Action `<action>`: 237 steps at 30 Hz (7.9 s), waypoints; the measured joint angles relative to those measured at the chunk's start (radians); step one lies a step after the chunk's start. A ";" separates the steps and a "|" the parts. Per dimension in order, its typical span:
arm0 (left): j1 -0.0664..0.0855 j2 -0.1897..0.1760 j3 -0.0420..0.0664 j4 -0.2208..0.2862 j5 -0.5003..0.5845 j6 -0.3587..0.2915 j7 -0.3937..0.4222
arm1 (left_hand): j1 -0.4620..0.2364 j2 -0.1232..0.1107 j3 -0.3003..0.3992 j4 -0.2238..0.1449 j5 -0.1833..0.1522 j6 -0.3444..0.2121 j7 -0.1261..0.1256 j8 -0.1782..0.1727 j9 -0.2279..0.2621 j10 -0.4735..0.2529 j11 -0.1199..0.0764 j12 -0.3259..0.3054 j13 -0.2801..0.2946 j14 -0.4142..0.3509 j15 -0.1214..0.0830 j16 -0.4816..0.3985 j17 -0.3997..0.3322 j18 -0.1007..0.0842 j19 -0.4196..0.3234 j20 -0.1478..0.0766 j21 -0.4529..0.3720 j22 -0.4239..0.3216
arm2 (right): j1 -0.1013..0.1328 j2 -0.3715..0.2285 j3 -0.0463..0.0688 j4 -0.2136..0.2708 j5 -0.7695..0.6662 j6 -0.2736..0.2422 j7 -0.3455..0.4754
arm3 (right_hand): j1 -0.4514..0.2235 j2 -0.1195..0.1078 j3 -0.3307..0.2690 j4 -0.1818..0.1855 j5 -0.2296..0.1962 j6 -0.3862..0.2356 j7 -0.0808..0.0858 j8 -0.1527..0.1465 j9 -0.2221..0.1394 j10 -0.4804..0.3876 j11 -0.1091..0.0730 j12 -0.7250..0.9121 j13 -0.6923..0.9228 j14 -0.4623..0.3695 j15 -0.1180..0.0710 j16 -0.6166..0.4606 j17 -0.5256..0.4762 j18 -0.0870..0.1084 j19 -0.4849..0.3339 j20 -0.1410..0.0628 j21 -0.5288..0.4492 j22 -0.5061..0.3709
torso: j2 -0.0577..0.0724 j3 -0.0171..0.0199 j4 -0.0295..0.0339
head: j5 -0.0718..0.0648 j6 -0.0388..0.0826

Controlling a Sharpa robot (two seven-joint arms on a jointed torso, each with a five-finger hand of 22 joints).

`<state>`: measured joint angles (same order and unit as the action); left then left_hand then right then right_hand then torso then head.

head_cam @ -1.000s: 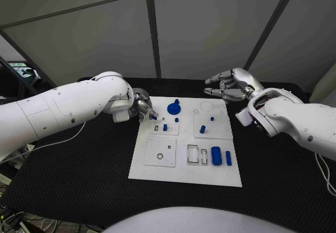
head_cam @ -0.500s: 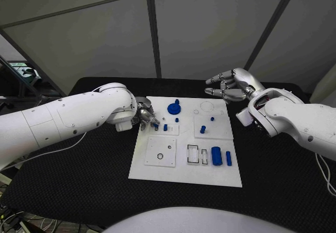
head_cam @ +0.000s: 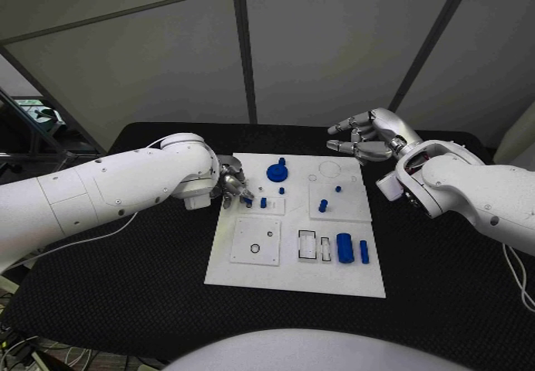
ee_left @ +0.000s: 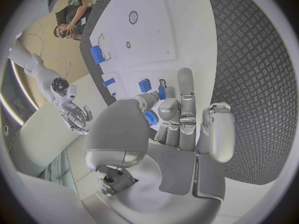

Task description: Assemble the parts on the task board

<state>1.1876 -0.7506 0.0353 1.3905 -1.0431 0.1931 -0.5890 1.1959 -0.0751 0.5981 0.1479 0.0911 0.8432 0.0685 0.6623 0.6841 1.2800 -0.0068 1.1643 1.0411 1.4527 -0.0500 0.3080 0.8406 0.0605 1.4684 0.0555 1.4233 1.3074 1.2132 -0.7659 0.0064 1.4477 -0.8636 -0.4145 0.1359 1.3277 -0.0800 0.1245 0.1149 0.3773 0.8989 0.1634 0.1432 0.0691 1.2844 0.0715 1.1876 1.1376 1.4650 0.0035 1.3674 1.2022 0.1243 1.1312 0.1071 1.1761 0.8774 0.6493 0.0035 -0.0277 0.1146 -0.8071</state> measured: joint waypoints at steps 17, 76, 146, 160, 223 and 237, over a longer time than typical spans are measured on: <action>-0.001 0.001 0.001 0.007 -0.022 0.035 -0.005 | -0.009 -0.009 0.023 -0.002 -0.003 0.000 0.000 0.009 0.005 0.000 0.000 0.000 -0.001 0.000 0.000 0.000 0.000 0.000 0.000 0.000 0.000 0.000 | 0.000 0.000 0.000 -0.001 -0.007 0.000 -0.006 | 0.000 0.000 0.000 0.000 0.000 0.000 0.000 0.004 0.000 0.000 0.000 0.004 0.001 0.000 0.000 0.000 0.000 0.000 0.000 0.000 0.000 0.001 | 0.000 0.0000 0.0000 | 0.000 -0.002; 0.006 0.029 0.004 -0.024 -0.011 0.086 -0.048 | -0.092 -0.036 0.104 -0.033 0.013 0.016 -0.010 0.040 0.019 0.016 -0.005 0.005 -0.006 0.000 -0.007 0.000 0.001 0.000 -0.004 -0.004 0.000 0.000 | 0.000 0.003 0.000 -0.005 -0.011 0.003 -0.011 | 0.000 0.000 -0.003 0.003 0.000 0.000 0.000 0.004 0.000 0.000 0.000 0.004 0.001 0.000 0.000 0.000 -0.001 0.000 0.000 0.000 0.000 0.001 | 0.000 0.0006 0.0001 | -0.002 -0.009; 0.006 0.053 0.002 -0.050 -0.026 0.096 -0.087 | -0.279 -0.045 -0.264 0.040 0.013 0.077 -0.031 0.031 0.034 0.048 -0.016 0.036 0.022 0.007 -0.014 0.000 0.006 0.000 -0.004 -0.011 0.056 0.000 | 0.000 0.004 0.000 -0.013 -0.013 0.010 -0.021 | 0.000 0.000 -0.006 0.006 0.000 0.000 0.000 0.004 0.000 0.000 0.000 0.004 -0.009 0.000 0.000 -0.004 -0.011 0.000 0.000 0.000 -0.004 -0.007 | 0.000 0.0003 0.0005 | -0.008 -0.014; 0.005 0.048 0.002 -0.037 -0.029 0.090 -0.092 | -0.210 0.024 -0.262 0.026 0.020 0.081 -0.035 0.025 0.036 0.052 -0.020 0.036 0.021 0.007 -0.014 0.000 0.005 0.000 -0.004 -0.011 0.056 0.000 | 0.000 0.005 0.000 -0.016 -0.013 0.011 -0.021 | 0.000 0.000 -0.007 0.006 0.000 0.000 0.000 0.004 0.000 0.000 0.000 0.004 -0.009 0.000 0.000 -0.004 -0.011 0.000 0.000 0.000 -0.004 -0.007 | 0.000 -0.0003 0.0008 | -0.006 -0.013; 0.000 0.038 0.021 -0.026 -0.029 0.037 -0.095 | -0.247 -0.036 -0.236 0.072 0.021 0.081 -0.035 0.020 0.043 0.052 -0.020 0.036 0.003 0.007 -0.014 0.000 0.005 0.000 -0.004 -0.011 0.056 0.000 | 0.000 0.011 0.000 -0.024 -0.014 0.016 -0.022 | 0.000 0.000 -0.006 0.006 0.000 0.000 0.000 0.004 -0.001 0.000 0.000 0.004 -0.008 0.000 0.000 -0.004 -0.011 0.000 0.000 0.000 -0.004 -0.007 | 0.000 -0.0004 0.0002 | -0.010 -0.017; 0.001 0.012 0.058 -0.011 -0.025 -0.072 -0.053 | -0.227 -0.039 -0.282 0.107 0.021 0.014 -0.003 -0.012 0.033 -0.066 0.005 -0.080 -0.140 -0.001 -0.006 -0.005 0.005 0.000 -0.032 -0.006 -0.109 -0.013 | 0.000 0.012 0.000 -0.029 -0.014 0.017 -0.023 | 0.000 0.000 -0.009 0.009 0.000 0.000 0.000 0.004 -0.001 0.000 0.000 0.004 -0.008 0.000 0.000 -0.004 -0.011 0.000 0.000 0.000 -0.008 -0.007 | 0.000 0.0000 0.0006 | -0.010 -0.016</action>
<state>1.1885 -0.7389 0.0936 1.3797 -1.0681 0.1215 -0.6421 0.9686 -0.1141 0.3161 0.2548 0.1117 0.8568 0.0651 0.6502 0.7173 1.2136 -0.0017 1.0844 0.9013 1.4520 -0.0565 0.3028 0.8457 0.0604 1.4364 0.0497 1.3142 1.2940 1.2129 -0.7541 0.0062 1.4189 -0.8775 -0.3975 0.1134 1.3277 -0.0800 0.1152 0.1241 0.3773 0.8989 0.1634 0.1471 0.0684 1.2843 0.0715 1.1913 1.1292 1.4650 0.0035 1.3639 1.1912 0.1243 1.1312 0.1072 1.1684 0.8705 0.6491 0.0035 -0.0271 0.1046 -0.8228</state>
